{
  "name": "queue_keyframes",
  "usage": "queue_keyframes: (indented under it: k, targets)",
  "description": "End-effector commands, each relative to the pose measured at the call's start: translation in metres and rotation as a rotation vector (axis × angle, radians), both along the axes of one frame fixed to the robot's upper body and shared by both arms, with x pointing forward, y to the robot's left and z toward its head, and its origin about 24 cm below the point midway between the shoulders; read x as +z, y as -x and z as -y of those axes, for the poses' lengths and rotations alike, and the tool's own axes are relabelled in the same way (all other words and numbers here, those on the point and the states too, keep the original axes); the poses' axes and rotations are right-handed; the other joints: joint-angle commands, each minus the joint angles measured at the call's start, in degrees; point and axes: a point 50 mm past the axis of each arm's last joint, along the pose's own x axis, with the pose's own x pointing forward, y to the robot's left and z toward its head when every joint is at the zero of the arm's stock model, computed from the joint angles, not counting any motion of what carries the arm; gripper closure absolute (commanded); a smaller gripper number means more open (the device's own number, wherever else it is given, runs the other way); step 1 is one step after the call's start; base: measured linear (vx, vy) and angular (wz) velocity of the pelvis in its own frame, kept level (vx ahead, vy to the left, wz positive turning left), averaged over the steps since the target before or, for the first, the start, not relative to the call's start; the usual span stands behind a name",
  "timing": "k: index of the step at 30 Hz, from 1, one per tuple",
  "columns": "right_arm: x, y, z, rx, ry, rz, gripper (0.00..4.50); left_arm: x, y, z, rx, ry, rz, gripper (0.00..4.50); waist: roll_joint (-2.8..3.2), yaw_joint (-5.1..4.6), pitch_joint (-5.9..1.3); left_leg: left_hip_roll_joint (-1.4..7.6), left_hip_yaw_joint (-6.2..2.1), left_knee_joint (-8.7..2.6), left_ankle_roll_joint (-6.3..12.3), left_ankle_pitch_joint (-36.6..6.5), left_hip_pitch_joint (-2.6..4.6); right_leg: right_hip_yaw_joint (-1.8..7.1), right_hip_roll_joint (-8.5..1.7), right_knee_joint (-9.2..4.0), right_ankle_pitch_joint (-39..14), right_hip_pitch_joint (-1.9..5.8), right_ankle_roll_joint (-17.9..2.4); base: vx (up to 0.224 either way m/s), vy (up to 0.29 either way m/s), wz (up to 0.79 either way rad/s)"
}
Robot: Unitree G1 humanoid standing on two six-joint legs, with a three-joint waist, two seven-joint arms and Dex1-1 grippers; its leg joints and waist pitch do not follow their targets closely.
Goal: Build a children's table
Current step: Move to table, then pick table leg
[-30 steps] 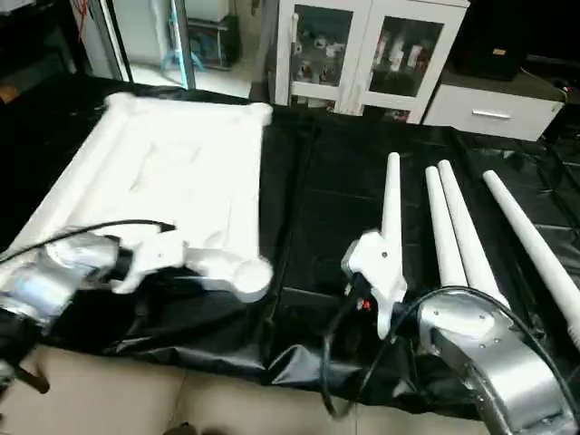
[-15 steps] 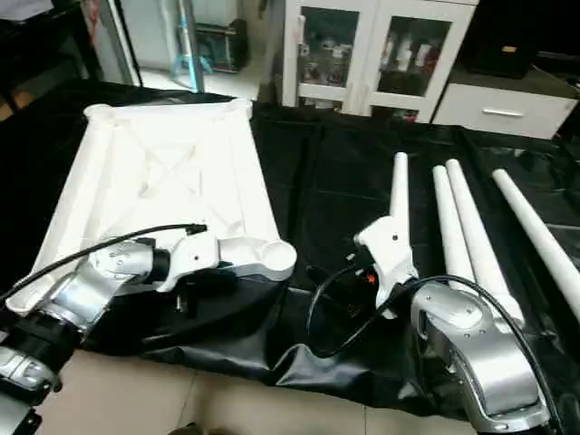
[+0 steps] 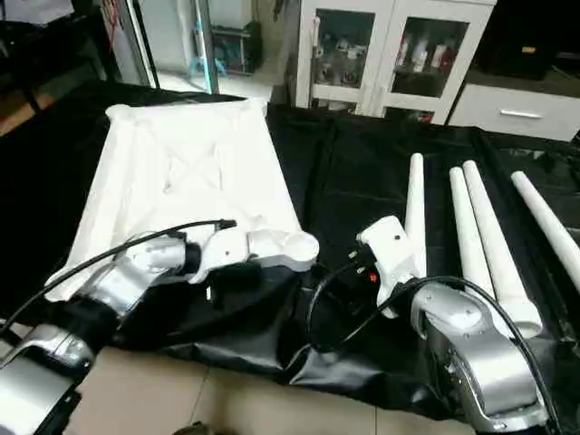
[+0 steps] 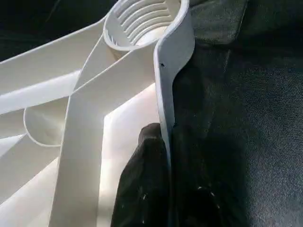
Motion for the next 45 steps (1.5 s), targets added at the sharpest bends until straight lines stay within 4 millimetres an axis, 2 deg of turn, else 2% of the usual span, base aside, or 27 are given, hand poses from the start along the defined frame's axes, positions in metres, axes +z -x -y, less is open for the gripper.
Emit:
queue_keyframes:
  k: [1,6,7,10,11,13,15,17,18,22,26,27,29,30,31,32,33,34,36,38,39,40,41,42,43,44,45]
  targets:
    - [0.004,0.0,0.003,-0.013,0.012,0.019,0.0,0.02,-0.003,0.023,-0.054,0.115,0.119,4.48,-1.22,-0.35,-3.21,3.33,-1.57,-4.41,0.05,-11.8,1.06,2.61,-4.0,-5.31,-5.7,1.28,-9.0,0.0,0.0,0.0]
    - [0.005,0.001,0.003,-0.017,0.01,0.02,0.0,0.017,-0.003,0.025,-0.076,0.109,0.101,4.48,-1.26,-0.28,-3.42,3.33,-1.54,-4.22,1.14,-9.5,0.71,2.44,-4.05,-4.94,-2.4,1.48,-9.4,0.0,0.0,0.0]
    - [0.005,0.0,0.004,-0.019,0.009,0.021,0.0,0.015,-0.001,0.023,-0.082,0.106,0.073,4.16,-1.35,-0.33,-3.39,3.31,-1.51,-4.2,1.4,-9.1,0.56,2.42,-4.05,-4.93,-2.0,1.5,-9.3,0.0,0.0,0.0]
    - [0.006,0.0,0.004,-0.021,0.008,0.021,0.0,0.013,0.001,0.022,-0.084,0.111,0.036,4.16,-1.28,-0.3,-3.33,3.3,-1.45,-4.17,1.65,-9.3,0.59,2.41,-4.11,-5.04,-2.9,1.36,-9.4,0.0,0.0,0.0]
    - [0.006,-0.001,0.004,-0.023,0.008,0.021,0.0,0.014,0.001,0.021,-0.074,0.131,0.027,3.87,-1.55,-0.24,-3.39,3.39,-1.43,-4.2,1.69,-9.2,0.58,2.38,-4.16,-5.01,-2.9,1.39,-9.6,0.0,0.0,0.0]
    - [0.006,-0.001,0.005,-0.024,0.007,0.022,0.0,0.015,0.001,0.021,-0.066,0.144,0.025,3.69,-1.32,-0.22,-3.63,3.47,-1.44,-4.05,1.9,-7.9,0.56,2.29,-4.06,-4.6,-0.4,1.32,-10.3,0.0,0.0,0.0]
    - [0.007,-0.002,0.005,-0.026,0.005,0.024,0.0,0.018,0.0,0.021,-0.064,0.158,0.025,3.38,-1.45,-0.24,-3.9,3.43,-1.44,-3.64,3.38,-4.6,0.15,2.14,-3.84,-3.86,6.4,1.31,-11.2,0.0,0.0,0.0]
    - [0.008,-0.004,0.006,-0.031,-0.002,0.026,0.0,0.026,-0.002,0.019,-0.057,0.194,0.024,3.27,-1.64,-0.29,-3.8,3.35,-1.43,-3.63,3.85,-4.4,-0.05,2.07,-3.9,-3.81,7.2,1.39,-11.5,0.0,0.0,0.0]
    - [0.009,-0.005,0.006,-0.035,-0.006,0.026,0.0,0.032,-0.003,0.018,-0.051,0.213,0.036,3.22,-1.56,-0.44,-3.66,3.33,-1.37,-3.67,3.95,-5.6,0.03,2.05,-4.04,-3.96,5.5,1.35,-11.9,0.0,0.0,0.0]
    - [0.009,-0.005,0.006,-0.035,-0.004,0.023,0.0,0.035,-0.004,0.016,-0.049,0.218,0.045,3.08,-1.65,-0.71,-3.36,3.35,-1.31,-3.91,3.0,-8.5,0.25,2.2,-4.0,-4.62,0.0,1.28,-11.2,0.0,0.0,0.0]
    - [0.013,-0.006,0.006,-0.044,-0.01,0.033,0.0,0.044,-0.003,0.012,-0.04,0.256,0.04,3.08,-1.46,-0.73,-3.48,3.44,-1.31,-3.91,2.36,-7.5,0.29,2.19,-3.85,-4.28,1.8,1.2,-11.5,0.0,0.0,0.0]
    - [0.024,-0.011,0.007,-0.099,-0.047,0.073,0.0,0.062,-0.005,0.006,0.023,0.349,0.066,3.08,-1.19,-0.76,-3.57,3.47,-1.37,-3.89,2.17,-7.2,0.26,2.17,-3.93,-3.97,3.0,1.28,-12.0,0.0,0.0,0.0]
    - [0.029,-0.016,0.009,-0.149,-0.051,0.094,0.0,0.071,-0.007,0.001,0.072,0.393,0.088,3.08,-1.33,-0.85,-3.48,3.32,-1.23,-3.85,2.23,-7.1,0.32,2.11,-3.73,-4.14,2.8,1.13,-12.4,0.0,0.0,0.0]
    - [0.029,-0.016,0.01,-0.155,-0.053,0.093,0.0,0.072,-0.007,0.001,0.08,0.398,0.09,3.08,-1.19,-0.89,-3.49,3.35,-1.22,-3.88,1.84,-7.1,0.43,2.12,-3.66,-4.02,2.5,1.1,-12.5,0.0,0.0,0.0]
    - [0.033,-0.022,0.013,-0.217,-0.071,0.078,0.0,0.08,-0.011,-0.005,0.156,0.447,0.111,3.08,-1.39,-1.02,-3.5,3.33,-1.16,-3.88,1.74,-7.0,0.47,2.13,-3.59,-4.0,2.6,1.12,-12.6,0.0,0.0,0.0]
    - [0.032,-0.029,0.02,-0.311,-0.073,0.035,0.0,0.085,-0.012,-0.01,0.232,0.486,0.144,3.08,-1.26,-1.01,-3.46,3.22,-1.22,-3.93,1.59,-6.9,0.47,2.03,-3.53,-4.06,1.9,1.08,-12.6,0.0,0.0,0.0]
    - [0.032,-0.029,0.02,-0.311,-0.073,0.035,0.0,0.085,-0.012,-0.01,0.232,0.486,0.144,3.08,-1.45,-1.14,-3.42,3.23,-1.16,-3.93,1.44,-6.8,0.49,2.09,-3.42,-4.12,1.7,1.14,-12.5,0.0,0.0,0.0]
    - [0.029,-0.033,0.027,-0.387,-0.073,-0.004,0.0,0.086,-0.012,-0.013,0.276,0.508,0.154,3.08,-1.54,-1.21,-3.38,3.11,-1.14,-3.97,1.25,-6.6,0.47,2.09,-3.4,-4.22,1.0,1.15,-12.3,0.0,0.0,0.0]
    - [0.026,-0.042,0.04,-0.511,-0.063,-0.059,0.0,0.081,-0.004,-0.015,0.319,0.521,0.157,3.08,-1.73,-1.61,-3.5,3.12,-1.2,-3.99,0.67,-5.6,0.45,2.04,-3.47,-4.01,0.9,1.26,-12.5,0.0,0.0,0.0]
    - [0.026,-0.043,0.042,-0.524,-0.061,-0.061,0.0,0.08,-0.001,-0.014,0.318,0.518,0.151,3.08,-1.49,-1.49,-3.52,3.14,-0.92,-3.84,0.39,-4.9,0.56,2.16,-3.41,-4.15,1.2,1.04,-12.0,0.0,0.0,0.0]
    - [0.024,-0.046,0.047,-0.549,-0.045,-0.082,0.0,0.077,0.006,-0.011,0.292,0.526,0.11,3.08,-1.88,-1.47,-3.55,2.94,-0.82,-3.8,0.52,-4.2,0.38,2.19,-3.15,-4.11,2.4,1.18,-11.2,0.0,0.0,0.0]
    - [0.023,-0.05,0.053,-0.582,-0.029,-0.1,0.0,0.075,0.016,-0.006,0.245,0.525,0.072,3.08,-1.73,-1.43,-3.73,2.91,-0.93,-3.77,0.6,-3.1,0.33,2.1,-3.22,-3.82,4.1,1.31,-11.2,0.0,0.0,0.0]
    - [0.023,-0.053,0.057,-0.605,-0.019,-0.113,0.0,0.076,0.022,-0.003,0.215,0.526,0.041,3.08,-2.33,-1.44,-3.7,2.99,-0.96,-3.81,0.93,-2.3,0.19,2.02,-3.4,-3.62,4.7,1.39,-11.6,0.0,0.0,0.0]
    - [0.023,-0.054,0.059,-0.612,-0.015,-0.117,0.0,0.076,0.024,-0.003,0.206,0.526,0.031,3.08,-2.51,-1.54,-3.68,3.08,-0.79,-3.76,0.87,-2.2,0.37,2.04,-3.41,-3.62,4.6,1.28,-11.8,0.0,0.0,0.0]
    - [0.024,-0.059,0.064,-0.643,-0.006,-0.125,0.0,0.078,0.03,0.001,0.168,0.522,0.014,3.08,-2.33,-1.67,-3.42,2.94,-0.68,-3.77,1.04,-2.4,0.22,2.08,-3.22,-3.85,3.7,1.16,-11.9,0.0,0.0,0.0]
    - [0.024,-0.059,0.064,-0.643,-0.006,-0.125,0.0,0.078,0.03,0.001,0.168,0.522,0.014,3.08,-2.64,-1.87,-3.3,2.89,-0.67,-3.85,0.83,-3.1,0.24,2.06,-3.28,-3.87,2.4,1.19,-12.0,0.0,0.0,0.0]
    - [0.025,-0.064,0.067,-0.657,0.004,-0.14,0.0,0.082,0.034,0.004,0.144,0.519,0.009,3.08,-2.43,-1.88,-3.27,2.9,-0.59,-3.81,0.72,-3.5,0.35,2.1,-3.25,-3.98,1.8,1.13,-11.9,0.0,0.0,0.0]
